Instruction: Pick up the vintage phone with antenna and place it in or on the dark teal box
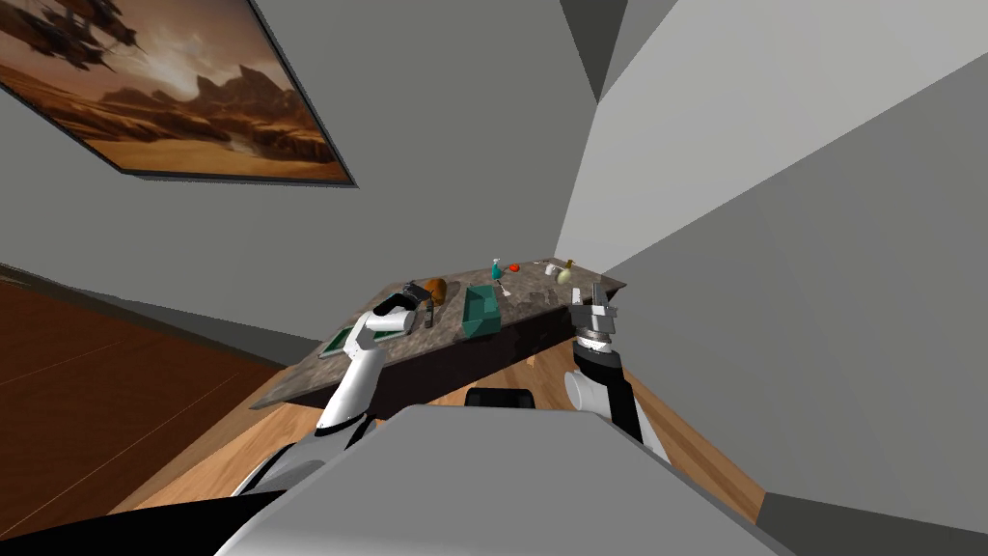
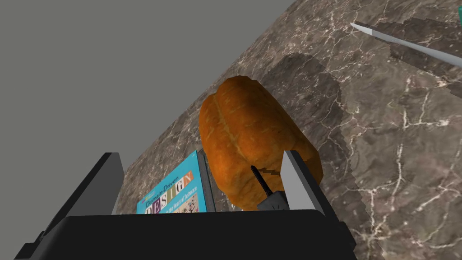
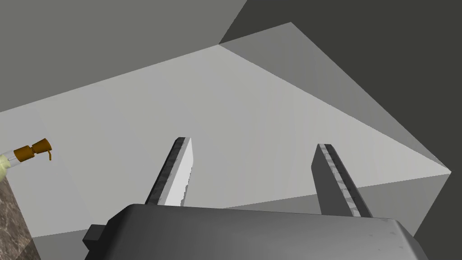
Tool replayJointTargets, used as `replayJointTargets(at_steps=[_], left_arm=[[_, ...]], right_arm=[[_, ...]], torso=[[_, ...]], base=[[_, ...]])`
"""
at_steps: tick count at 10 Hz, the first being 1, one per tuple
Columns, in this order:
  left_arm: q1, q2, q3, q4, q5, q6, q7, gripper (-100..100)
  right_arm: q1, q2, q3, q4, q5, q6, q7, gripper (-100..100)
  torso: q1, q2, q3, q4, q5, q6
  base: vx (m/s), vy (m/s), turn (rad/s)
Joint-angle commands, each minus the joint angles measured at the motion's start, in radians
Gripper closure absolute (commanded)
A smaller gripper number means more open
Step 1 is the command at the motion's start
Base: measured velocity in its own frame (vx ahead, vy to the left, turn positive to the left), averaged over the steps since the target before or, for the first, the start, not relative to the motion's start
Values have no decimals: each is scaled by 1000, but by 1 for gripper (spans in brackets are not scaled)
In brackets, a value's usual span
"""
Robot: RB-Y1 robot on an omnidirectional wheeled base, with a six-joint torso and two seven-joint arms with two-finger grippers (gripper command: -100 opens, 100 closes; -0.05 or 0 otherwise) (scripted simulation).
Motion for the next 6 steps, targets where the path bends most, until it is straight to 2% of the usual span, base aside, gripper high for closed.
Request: replayJointTargets(at_steps=[1,2,3,4,6], left_arm=[[0,2,3,-1,1,37,14,-100],[-22,14,19,29,9,70,60,-100],[-22,14,19,29,9,97,64,-100],[-43,27,35,61,18,125,104,-100],[-43,27,35,61,18,163,114,-100]], right_arm=[[0,0,0,0,0,0,0,0],[0,0,0,0,0,0,0,0],[0,0,0,0,0,0,0,0],[0,0,0,0,0,0,0,0],[0,0,0,0,0,0,0,0]], torso=[[0,0,0,0,0,0],[0,0,0,0,0,0],[0,0,0,0,0,0],[0,0,0,0,0,0],[1,0,0,0,0,0]], base=[[0,0,0],[-1,2,-123],[-2,8,-76],[-2,12,-119],[-2,10,-27]])
